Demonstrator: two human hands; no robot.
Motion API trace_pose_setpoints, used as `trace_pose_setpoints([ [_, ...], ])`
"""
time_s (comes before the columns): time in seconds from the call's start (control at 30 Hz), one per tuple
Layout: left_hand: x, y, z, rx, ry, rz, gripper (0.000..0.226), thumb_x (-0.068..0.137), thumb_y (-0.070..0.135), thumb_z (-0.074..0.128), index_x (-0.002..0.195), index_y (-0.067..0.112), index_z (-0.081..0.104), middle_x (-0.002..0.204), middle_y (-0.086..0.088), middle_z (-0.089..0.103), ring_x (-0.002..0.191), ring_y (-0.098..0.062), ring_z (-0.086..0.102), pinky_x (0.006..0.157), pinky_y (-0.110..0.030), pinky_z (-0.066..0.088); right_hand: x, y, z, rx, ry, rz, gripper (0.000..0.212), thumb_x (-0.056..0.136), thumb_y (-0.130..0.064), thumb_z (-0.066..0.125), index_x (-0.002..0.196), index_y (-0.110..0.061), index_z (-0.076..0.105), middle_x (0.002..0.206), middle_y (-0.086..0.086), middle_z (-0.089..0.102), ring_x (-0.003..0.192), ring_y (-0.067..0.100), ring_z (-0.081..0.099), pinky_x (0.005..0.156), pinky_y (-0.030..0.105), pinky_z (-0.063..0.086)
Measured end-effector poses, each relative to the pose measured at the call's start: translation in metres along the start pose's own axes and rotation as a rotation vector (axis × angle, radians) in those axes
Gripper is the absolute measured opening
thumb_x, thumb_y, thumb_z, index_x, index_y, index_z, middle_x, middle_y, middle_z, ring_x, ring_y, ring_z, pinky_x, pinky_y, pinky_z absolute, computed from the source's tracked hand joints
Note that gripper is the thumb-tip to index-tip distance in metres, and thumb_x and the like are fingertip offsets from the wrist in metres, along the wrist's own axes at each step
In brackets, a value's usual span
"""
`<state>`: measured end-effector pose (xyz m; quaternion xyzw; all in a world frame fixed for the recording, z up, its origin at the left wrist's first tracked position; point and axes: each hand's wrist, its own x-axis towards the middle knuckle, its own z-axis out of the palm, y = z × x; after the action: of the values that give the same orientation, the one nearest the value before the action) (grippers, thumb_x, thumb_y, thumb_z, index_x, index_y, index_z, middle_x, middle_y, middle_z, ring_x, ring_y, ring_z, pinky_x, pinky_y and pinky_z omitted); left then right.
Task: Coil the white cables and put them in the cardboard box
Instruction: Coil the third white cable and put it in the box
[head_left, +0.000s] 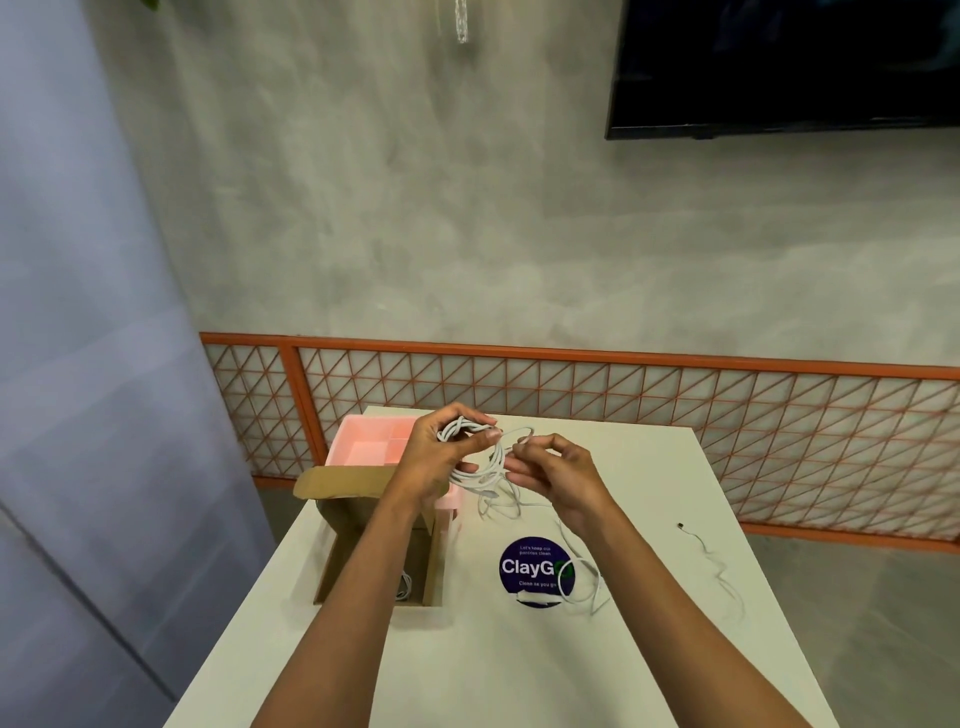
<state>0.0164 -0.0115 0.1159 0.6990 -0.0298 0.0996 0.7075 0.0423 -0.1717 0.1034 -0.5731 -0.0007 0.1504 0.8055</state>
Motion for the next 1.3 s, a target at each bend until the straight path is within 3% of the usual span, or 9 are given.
trace_pose_setpoints([
  [0.23,0.003,-0.002,0.001,0.011,-0.009,-0.029,0.013,0.077,0.004,0.073,0.085,0.012,0.066,0.086,-0.001,0.070,0.077,-0.013,0.066,0.058,-0.028,0.052,0.001,0.000,0.005,0.061,-0.127,0.133,0.003,0.090,-0.001,0.058,0.089,-0.004,0.059,0.079,0.011,0.073,0.069,0.017,0.072,0.060,0.026,0.058],
  [0.43,0.005,-0.002,0.002,0.012,0.017,-0.006,0.012,0.078,-0.001,0.071,0.085,0.007,0.064,0.082,-0.006,0.067,0.066,-0.007,0.065,0.052,-0.023,0.053,-0.002,-0.004,0.008,-0.067,-0.282,0.178,0.022,0.098,-0.010,0.042,0.095,-0.015,0.064,0.094,0.001,0.069,0.086,0.011,0.063,0.079,0.026,0.044],
  [0.57,0.009,-0.003,-0.001,0.083,0.018,-0.001,0.012,0.079,0.004,0.072,0.085,0.011,0.065,0.082,-0.004,0.067,0.068,-0.010,0.064,0.052,-0.024,0.052,-0.009,-0.010,0.011,-0.057,-0.376,0.209,0.022,0.097,-0.030,0.049,0.096,-0.018,0.067,0.088,-0.004,0.071,0.087,0.010,0.062,0.083,0.031,0.040],
  [0.67,0.010,-0.004,0.001,0.092,0.010,-0.003,0.011,0.079,0.004,0.072,0.086,0.009,0.065,0.086,-0.006,0.066,0.072,-0.014,0.063,0.053,-0.025,0.053,-0.009,-0.011,0.017,-0.161,-0.331,0.117,0.004,0.090,-0.012,0.061,0.093,-0.011,0.065,0.082,0.000,0.068,0.074,0.007,0.065,0.075,0.024,0.048],
  [0.77,0.011,-0.006,0.002,0.111,0.060,0.005,0.011,0.079,0.006,0.073,0.084,0.012,0.064,0.082,-0.005,0.065,0.071,-0.014,0.062,0.052,-0.024,0.052,-0.006,-0.015,0.017,-0.293,-0.166,0.031,0.012,0.083,0.005,0.066,0.094,0.000,0.064,0.084,0.010,0.068,0.072,0.016,0.068,0.071,0.022,0.058],
  [0.87,0.012,-0.007,0.001,0.128,0.098,0.018,0.011,0.079,0.008,0.074,0.084,0.012,0.064,0.081,-0.003,0.065,0.073,-0.014,0.060,0.052,-0.023,0.051,-0.005,-0.020,0.019,-0.634,-0.010,-0.087,0.022,0.081,-0.004,0.071,0.101,0.006,0.068,0.086,0.018,0.072,0.074,0.025,0.070,0.071,0.026,0.059],
  [1.0,0.011,-0.008,0.004,0.176,0.139,0.029,0.013,0.081,0.007,0.072,0.091,0.007,0.063,0.084,-0.003,0.065,0.075,-0.014,0.060,0.051,-0.020,0.053,-0.011,-0.029,0.030,-1.096,0.079,-0.265,0.011,0.085,-0.021,0.069,0.088,-0.012,0.075,0.083,0.007,0.073,0.079,0.021,0.069,0.075,0.033,0.056],
  [1.13,0.012,-0.013,-0.002,0.251,0.219,0.052,0.013,0.082,0.012,0.072,0.091,0.008,0.063,0.088,-0.005,0.065,0.079,-0.017,0.060,0.053,-0.026,0.054,-0.023,-0.047,0.029,-1.093,-0.042,-0.238,0.010,0.087,-0.013,0.065,0.092,-0.009,0.072,0.082,0.005,0.072,0.070,0.011,0.062,0.056,0.018,0.043],
  [1.3,0.009,-0.022,-0.003,0.438,0.237,0.138,0.016,0.083,0.018,0.070,0.092,0.009,0.059,0.091,-0.003,0.068,0.085,-0.014,0.065,0.064,-0.028,0.055,-0.033,-0.053,0.025,-1.015,-0.154,-0.262,0.007,0.086,-0.008,0.064,0.088,-0.008,0.072,0.071,0.000,0.069,0.059,0.003,0.061,0.057,0.012,0.043],
])
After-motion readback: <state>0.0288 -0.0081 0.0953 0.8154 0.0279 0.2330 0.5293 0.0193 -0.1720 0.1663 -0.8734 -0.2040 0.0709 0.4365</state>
